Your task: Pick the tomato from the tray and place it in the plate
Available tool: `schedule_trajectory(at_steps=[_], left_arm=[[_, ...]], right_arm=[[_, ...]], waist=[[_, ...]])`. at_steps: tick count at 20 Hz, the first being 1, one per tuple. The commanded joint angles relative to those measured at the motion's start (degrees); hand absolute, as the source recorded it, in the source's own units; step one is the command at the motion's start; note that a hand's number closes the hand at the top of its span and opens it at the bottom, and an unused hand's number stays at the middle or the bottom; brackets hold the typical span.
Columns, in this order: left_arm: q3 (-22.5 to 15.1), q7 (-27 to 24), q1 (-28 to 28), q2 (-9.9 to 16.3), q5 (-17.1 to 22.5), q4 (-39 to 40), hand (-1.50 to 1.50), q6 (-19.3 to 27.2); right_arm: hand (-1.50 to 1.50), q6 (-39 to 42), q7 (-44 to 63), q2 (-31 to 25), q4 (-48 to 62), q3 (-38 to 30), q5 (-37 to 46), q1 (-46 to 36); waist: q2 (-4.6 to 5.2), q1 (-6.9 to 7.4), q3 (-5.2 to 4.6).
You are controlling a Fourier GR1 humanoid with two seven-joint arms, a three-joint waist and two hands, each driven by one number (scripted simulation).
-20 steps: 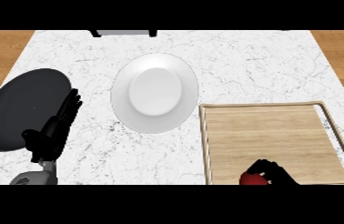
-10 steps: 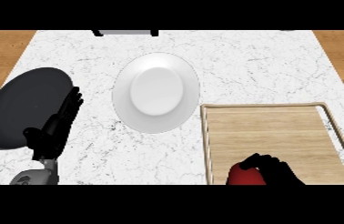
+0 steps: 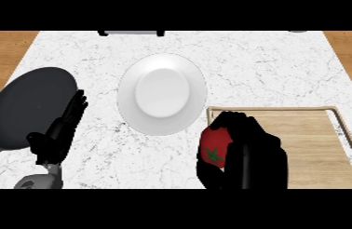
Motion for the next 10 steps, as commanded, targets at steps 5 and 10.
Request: schedule_trajectory(at_steps=[5,10], left_arm=[[-1.07,1.28,-0.87,-0.68,-1.75,-0.87,0.00,0.64],[0.78,0.91,-0.39,1.32,-0.24,0.09,0.00,-1.74]], right_arm=[[1.50,-8.04,6.74,0.33,19.32,-4.65,-16.20,-17.53],[1.50,-19.36,4.49,0.33,35.38,-5.03,-20.15,-26.05]], waist=[[0.10,0.49,0.04],[0.20,1.24,0.05]])
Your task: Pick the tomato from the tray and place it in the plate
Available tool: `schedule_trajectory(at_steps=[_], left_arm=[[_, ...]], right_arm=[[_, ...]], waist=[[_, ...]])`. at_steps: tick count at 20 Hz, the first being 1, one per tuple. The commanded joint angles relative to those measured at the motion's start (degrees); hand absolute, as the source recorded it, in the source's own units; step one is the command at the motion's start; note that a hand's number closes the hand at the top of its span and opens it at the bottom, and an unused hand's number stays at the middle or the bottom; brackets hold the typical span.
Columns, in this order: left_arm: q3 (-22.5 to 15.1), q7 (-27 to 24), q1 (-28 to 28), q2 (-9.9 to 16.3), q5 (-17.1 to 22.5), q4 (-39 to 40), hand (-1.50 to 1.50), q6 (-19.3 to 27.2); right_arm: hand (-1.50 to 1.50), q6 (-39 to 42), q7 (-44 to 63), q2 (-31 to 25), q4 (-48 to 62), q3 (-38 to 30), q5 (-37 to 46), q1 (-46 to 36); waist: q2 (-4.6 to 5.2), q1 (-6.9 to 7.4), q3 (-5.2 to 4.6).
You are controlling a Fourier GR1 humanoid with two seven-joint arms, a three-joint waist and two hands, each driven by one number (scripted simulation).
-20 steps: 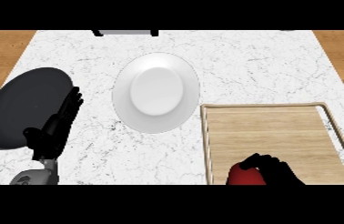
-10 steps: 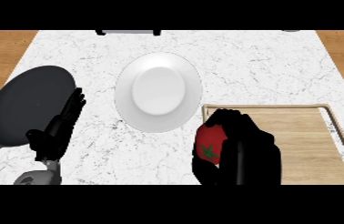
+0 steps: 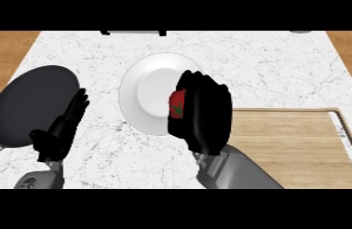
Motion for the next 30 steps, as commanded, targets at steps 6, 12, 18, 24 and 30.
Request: schedule_trajectory(at_steps=[6,12,18,24,30], left_arm=[[0.30,2.03,-1.46,0.76,0.75,-0.24,0.00,-1.92],[-1.02,-2.34,0.55,-0.98,-0.77,1.08,0.00,-1.20],[-1.34,-0.92,-3.06,-1.78,-1.74,2.57,0.00,0.08],[-0.82,-0.73,-1.49,-1.59,-0.32,1.00,0.00,-1.10],[1.21,0.75,-0.78,0.00,0.15,0.70,0.00,-0.61]], right_arm=[[1.50,-16.40,6.95,0.27,26.21,1.90,-12.28,-16.66],[-1.50,-31.86,6.16,0.26,30.09,-2.04,-13.50,-14.83],[-1.50,-37.54,2.99,0.26,41.77,-4.13,-21.33,-18.73],[-1.50,-53.25,-1.31,0.26,40.28,-5.80,-21.70,-16.62],[-1.50,-64.08,-4.62,0.27,30.68,-6.35,-26.04,-9.19]], waist=[[0.21,1.61,0.00],[0.48,2.18,0.00],[0.96,2.60,-0.01],[0.45,1.59,0.08],[-0.19,-0.14,0.15]])
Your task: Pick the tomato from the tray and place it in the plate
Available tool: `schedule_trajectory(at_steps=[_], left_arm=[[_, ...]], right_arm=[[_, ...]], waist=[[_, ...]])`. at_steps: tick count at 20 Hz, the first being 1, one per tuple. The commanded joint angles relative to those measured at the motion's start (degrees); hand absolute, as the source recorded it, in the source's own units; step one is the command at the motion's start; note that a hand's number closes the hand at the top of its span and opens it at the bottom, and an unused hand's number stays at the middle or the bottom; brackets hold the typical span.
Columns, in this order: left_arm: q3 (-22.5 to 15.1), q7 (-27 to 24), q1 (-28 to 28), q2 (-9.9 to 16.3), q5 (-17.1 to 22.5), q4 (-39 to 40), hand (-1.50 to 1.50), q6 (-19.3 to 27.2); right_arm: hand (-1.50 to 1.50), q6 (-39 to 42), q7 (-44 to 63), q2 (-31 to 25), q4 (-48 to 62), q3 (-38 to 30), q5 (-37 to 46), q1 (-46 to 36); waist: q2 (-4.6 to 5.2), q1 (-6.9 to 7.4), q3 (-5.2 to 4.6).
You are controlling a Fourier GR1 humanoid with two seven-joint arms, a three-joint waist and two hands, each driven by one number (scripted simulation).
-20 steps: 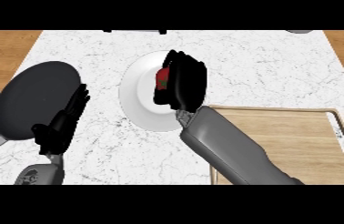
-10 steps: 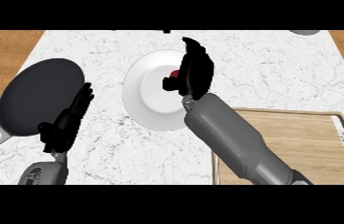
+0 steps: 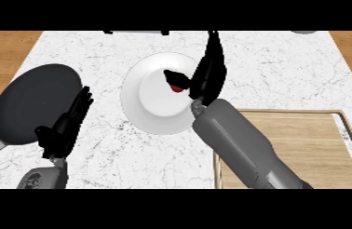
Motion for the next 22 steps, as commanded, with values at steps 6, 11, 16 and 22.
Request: schedule_trajectory(at_steps=[6,11,16,22], left_arm=[[1.67,0.94,1.13,1.13,-0.04,-1.33,0.00,0.86],[1.20,-0.09,2.68,0.34,0.93,-1.51,0.00,-1.15],[2.48,-0.84,2.01,1.16,0.08,-0.48,0.00,-0.64],[3.62,-0.28,-3.85,0.95,-0.69,4.76,0.00,0.22]], right_arm=[[-1.50,-14.38,-13.72,-4.56,-19.46,2.95,-9.68,21.25],[-1.50,-12.40,-25.38,-14.98,-30.61,7.18,-22.46,32.11],[-1.50,-11.29,-38.52,-19.27,-38.70,9.23,-32.55,40.56],[-1.50,-3.96,-55.81,-14.23,-27.92,3.35,-43.28,41.67]], waist=[[-0.31,-2.51,0.05],[-0.27,-2.10,0.03],[-0.31,-2.23,0.03],[-0.24,-2.26,0.00]])
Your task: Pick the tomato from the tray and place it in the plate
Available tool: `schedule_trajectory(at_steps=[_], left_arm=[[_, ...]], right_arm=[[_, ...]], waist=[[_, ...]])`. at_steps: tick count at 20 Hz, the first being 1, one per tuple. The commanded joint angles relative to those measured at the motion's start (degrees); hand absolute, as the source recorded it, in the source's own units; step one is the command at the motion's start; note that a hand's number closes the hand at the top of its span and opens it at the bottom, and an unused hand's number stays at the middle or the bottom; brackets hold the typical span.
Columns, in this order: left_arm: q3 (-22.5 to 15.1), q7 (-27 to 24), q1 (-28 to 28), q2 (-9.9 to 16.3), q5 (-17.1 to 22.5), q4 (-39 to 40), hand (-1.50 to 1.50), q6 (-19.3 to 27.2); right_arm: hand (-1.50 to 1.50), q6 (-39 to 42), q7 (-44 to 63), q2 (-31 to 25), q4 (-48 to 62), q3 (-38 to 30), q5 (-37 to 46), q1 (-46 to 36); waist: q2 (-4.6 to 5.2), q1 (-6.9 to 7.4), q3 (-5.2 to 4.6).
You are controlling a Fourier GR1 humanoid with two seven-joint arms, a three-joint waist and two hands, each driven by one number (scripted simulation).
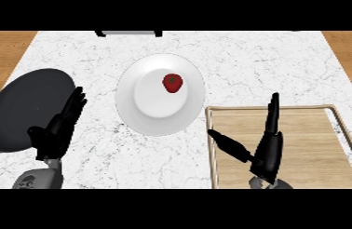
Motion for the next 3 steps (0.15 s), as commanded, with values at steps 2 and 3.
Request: schedule_trajectory(at_steps=[2,3], left_arm=[[-1.99,3.36,4.26,-1.29,-0.86,-8.11,0.00,0.51],[-0.56,-1.10,2.75,-1.03,-0.51,-1.37,0.00,-0.45]], right_arm=[[-1.50,8.01,-11.07,-0.76,0.24,-5.92,-7.12,4.42],[-1.50,8.16,-18.66,-0.13,0.10,-6.90,-9.49,8.55]], waist=[[-0.16,0.11,-0.03],[-0.09,-0.16,-0.03]])
